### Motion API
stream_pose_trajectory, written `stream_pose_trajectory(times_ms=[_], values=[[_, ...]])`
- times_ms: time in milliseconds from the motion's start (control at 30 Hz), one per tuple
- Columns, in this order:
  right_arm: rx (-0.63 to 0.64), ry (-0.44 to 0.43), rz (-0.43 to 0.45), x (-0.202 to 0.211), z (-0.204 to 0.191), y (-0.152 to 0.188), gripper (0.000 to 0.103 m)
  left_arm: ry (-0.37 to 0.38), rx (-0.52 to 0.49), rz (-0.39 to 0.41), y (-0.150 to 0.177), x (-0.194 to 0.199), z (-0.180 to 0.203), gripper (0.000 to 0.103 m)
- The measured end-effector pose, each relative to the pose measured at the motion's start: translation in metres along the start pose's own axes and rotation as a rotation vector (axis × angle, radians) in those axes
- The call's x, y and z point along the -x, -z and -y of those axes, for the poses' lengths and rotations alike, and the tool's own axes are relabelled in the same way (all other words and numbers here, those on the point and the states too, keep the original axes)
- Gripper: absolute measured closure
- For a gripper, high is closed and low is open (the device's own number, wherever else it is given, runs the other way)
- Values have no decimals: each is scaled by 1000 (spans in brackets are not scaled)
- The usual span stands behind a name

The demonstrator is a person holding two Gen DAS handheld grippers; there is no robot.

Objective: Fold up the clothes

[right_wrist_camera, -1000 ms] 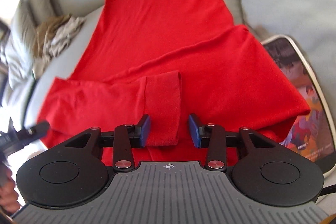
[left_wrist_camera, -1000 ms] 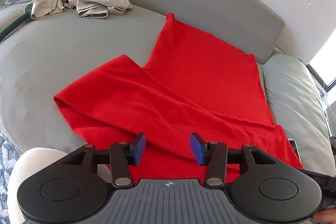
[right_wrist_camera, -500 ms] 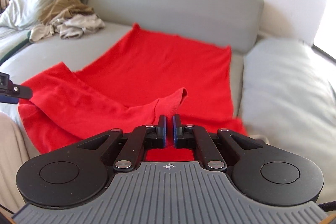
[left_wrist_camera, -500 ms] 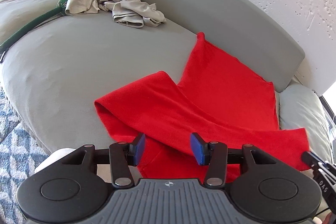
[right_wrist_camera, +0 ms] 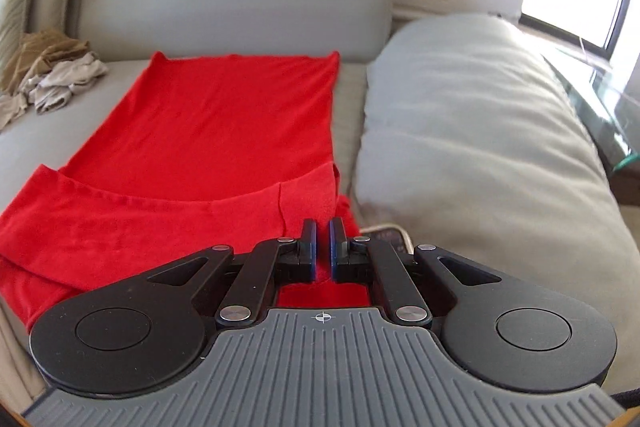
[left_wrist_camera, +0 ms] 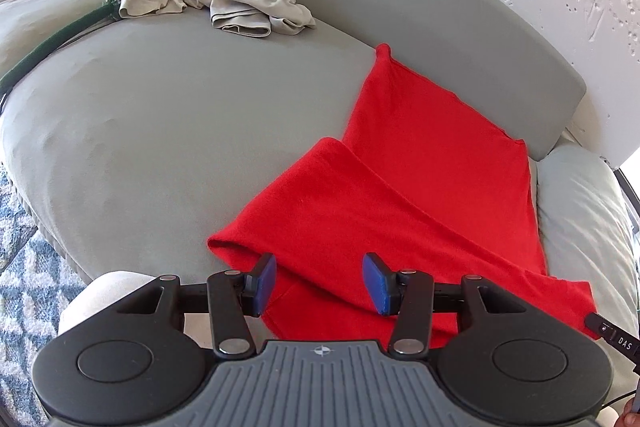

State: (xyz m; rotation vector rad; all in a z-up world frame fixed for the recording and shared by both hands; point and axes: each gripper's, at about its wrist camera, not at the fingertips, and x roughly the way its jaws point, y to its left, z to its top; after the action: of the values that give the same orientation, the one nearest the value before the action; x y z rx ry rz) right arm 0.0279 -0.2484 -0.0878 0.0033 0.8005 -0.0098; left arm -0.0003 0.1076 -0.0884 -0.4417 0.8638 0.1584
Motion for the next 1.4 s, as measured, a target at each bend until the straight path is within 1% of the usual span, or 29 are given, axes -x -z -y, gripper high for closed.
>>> stream_pose_trajectory(times_ms=[133, 200, 300, 333, 367, 467, 567, 633, 700, 767, 833, 900, 967, 1000, 1033, 1067, 1100, 1133, 1167, 1200, 1233, 1300, 1333, 1400], values=[[-20, 3, -25, -7, 2, 2, 97, -4, -8, -5, 1, 0, 1, 56], [-21, 23, -54, -13, 2, 4, 96, -7, -15, -13, 2, -1, 2, 56], [-42, 61, -120, -26, 6, 8, 82, -15, -26, -27, 4, -2, 3, 56], [-64, 64, -134, -27, 9, 9, 69, -18, -28, -28, 4, -2, 2, 56], [-88, 63, -135, -24, 12, 11, 62, -21, -29, -30, 4, -2, 1, 56], [-155, 37, -108, -10, 20, 10, 57, -27, -30, -36, 3, -4, 1, 56], [-230, -55, -78, 2, 27, 6, 51, -21, -54, -51, 3, -7, 6, 56], [-284, -141, -79, 5, 28, 4, 51, -2, -103, -74, 6, -10, 14, 56], [-264, -205, -110, 0, 18, 5, 54, 17, -179, -100, 13, -16, 28, 57], [-229, -261, -146, -6, 5, 7, 72, 45, -283, -123, 24, -22, 45, 58], [-167, -273, -183, -12, -11, 12, 74, 65, -405, -149, 40, -28, 61, 67], [-123, -276, -246, -17, -20, 21, 74, 85, -521, -181, 55, -33, 74, 69], [-85, -280, -314, -22, -28, 31, 74, 72, -621, -234, 72, -38, 82, 68], [-66, -281, -348, -24, -32, 36, 74, 61, -674, -230, 78, -35, 85, 69], [-63, -299, -378, -21, -32, 41, 74, 60, -708, -251, 81, -31, 85, 69], [-70, -326, -405, -15, -29, 45, 74, 75, -715, -296, 81, -26, 84, 69], [-77, -353, -432, -9, -26, 49, 74, 98, -710, -321, 81, -20, 80, 69], [-95, -374, -475, -2, -20, 53, 73, 115, -708, -317, 81, -13, 75, 68], [-125, -389, -496, 6, -13, 56, 72, 122, -706, -306, 81, -7, 71, 67], [-154, -394, -474, 16, -5, 60, 72, 119, -698, -296, 81, -4, 69, 64], [-190, -398, -443, 22, 2, 62, 69, 111, -686, -290, 81, -3, 67, 63], [-277, -409, -388, 30, 17, 67, 61, 100, -658, -287, 81, -3, 65, 63], [-308, -407, -363, 31, 22, 69, 54, 101, -641, -287, 82, -4, 64, 62], [-281, -409, -316, 28, 16, 68, 53, 98, -605, -280, 82, -5, 63, 61]])
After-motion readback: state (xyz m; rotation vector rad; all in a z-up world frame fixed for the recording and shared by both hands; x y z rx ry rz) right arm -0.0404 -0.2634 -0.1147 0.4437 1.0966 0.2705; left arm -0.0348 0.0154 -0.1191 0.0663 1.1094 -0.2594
